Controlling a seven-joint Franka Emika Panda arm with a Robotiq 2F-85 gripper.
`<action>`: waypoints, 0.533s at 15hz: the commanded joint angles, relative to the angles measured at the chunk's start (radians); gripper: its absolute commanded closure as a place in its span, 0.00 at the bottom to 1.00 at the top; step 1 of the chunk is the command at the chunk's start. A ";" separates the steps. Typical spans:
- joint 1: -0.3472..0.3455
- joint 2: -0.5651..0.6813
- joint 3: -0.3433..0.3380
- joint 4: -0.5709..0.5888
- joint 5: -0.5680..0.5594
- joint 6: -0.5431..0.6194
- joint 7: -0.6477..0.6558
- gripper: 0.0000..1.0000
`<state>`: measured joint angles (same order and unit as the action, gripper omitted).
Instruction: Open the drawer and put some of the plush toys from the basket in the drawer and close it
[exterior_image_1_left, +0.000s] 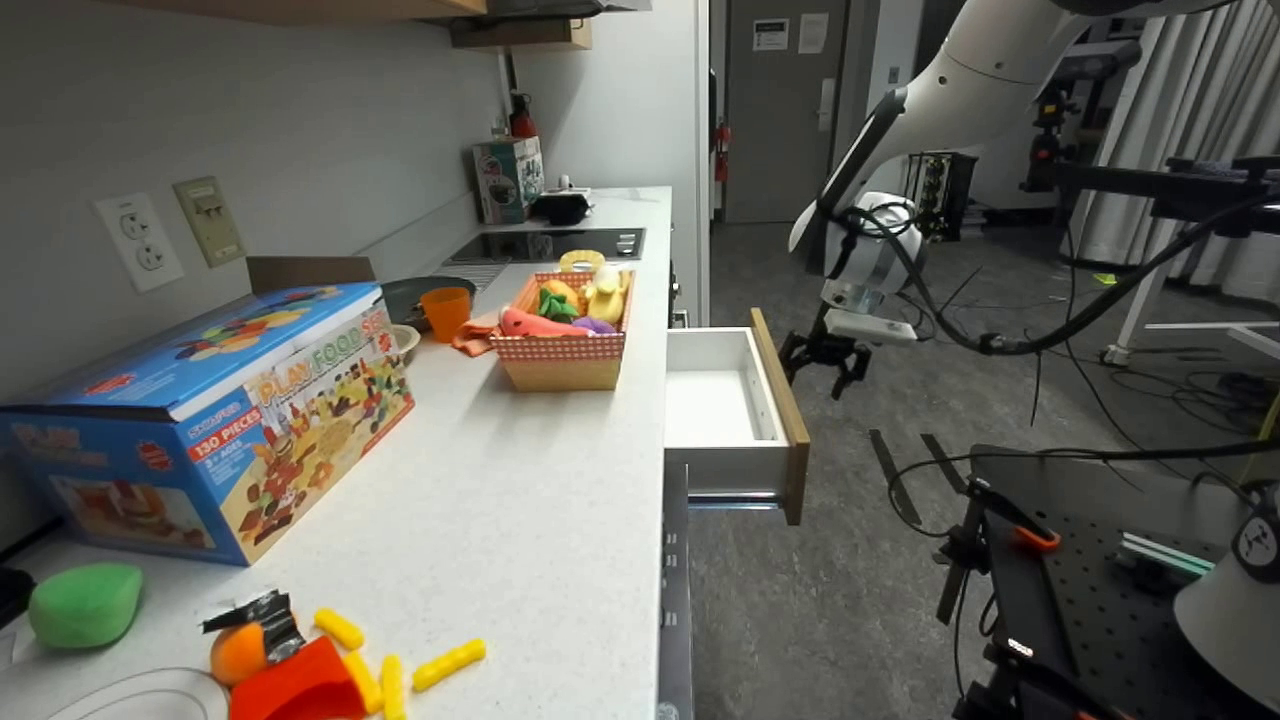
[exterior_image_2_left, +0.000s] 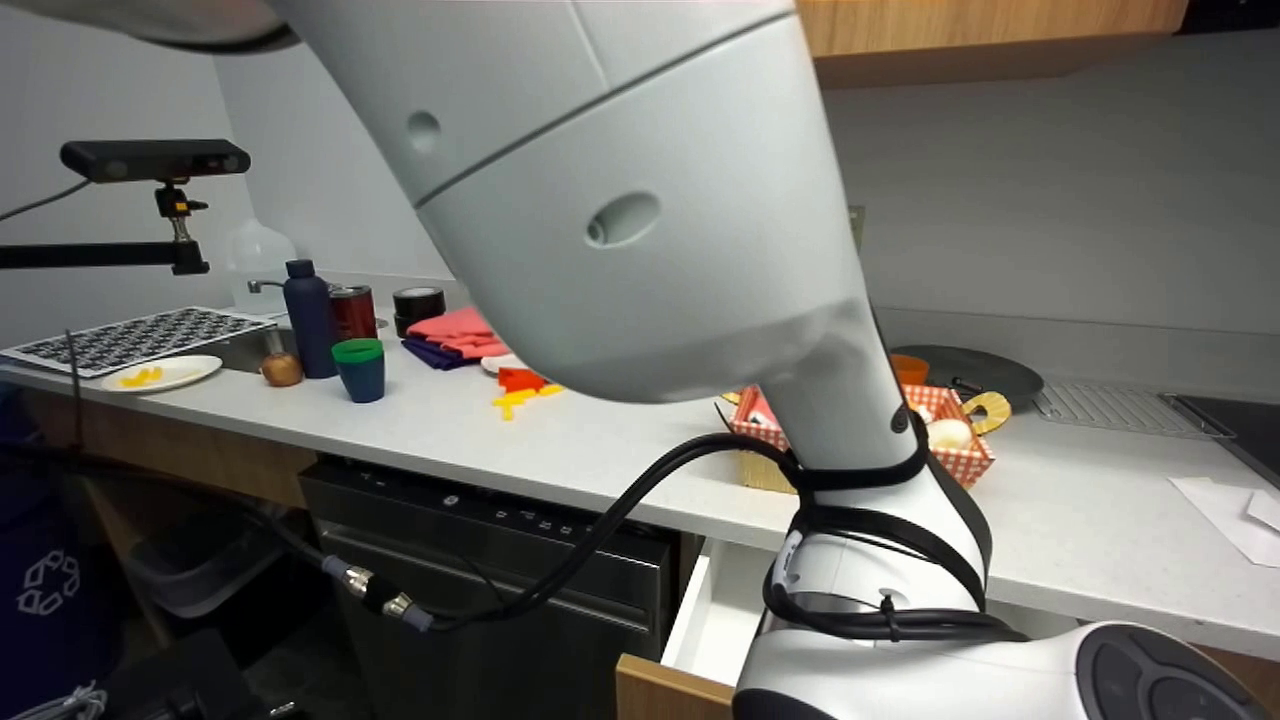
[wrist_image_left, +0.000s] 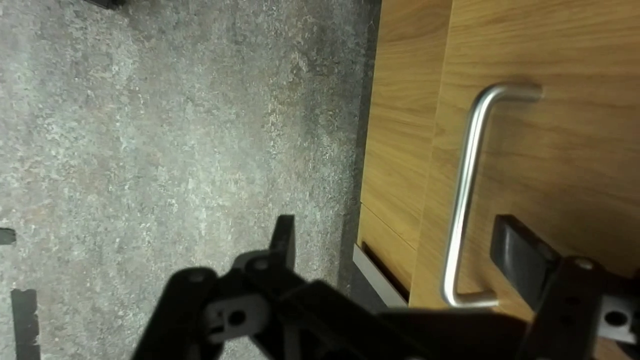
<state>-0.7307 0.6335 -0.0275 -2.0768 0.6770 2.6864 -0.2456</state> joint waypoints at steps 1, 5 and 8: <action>0.004 -0.004 -0.005 0.000 0.001 -0.004 0.000 0.00; -0.002 -0.001 0.004 0.003 0.006 0.018 -0.024 0.00; -0.019 0.007 0.026 0.014 0.005 0.060 -0.104 0.00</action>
<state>-0.7315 0.6326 -0.0264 -2.0751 0.6770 2.7004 -0.2702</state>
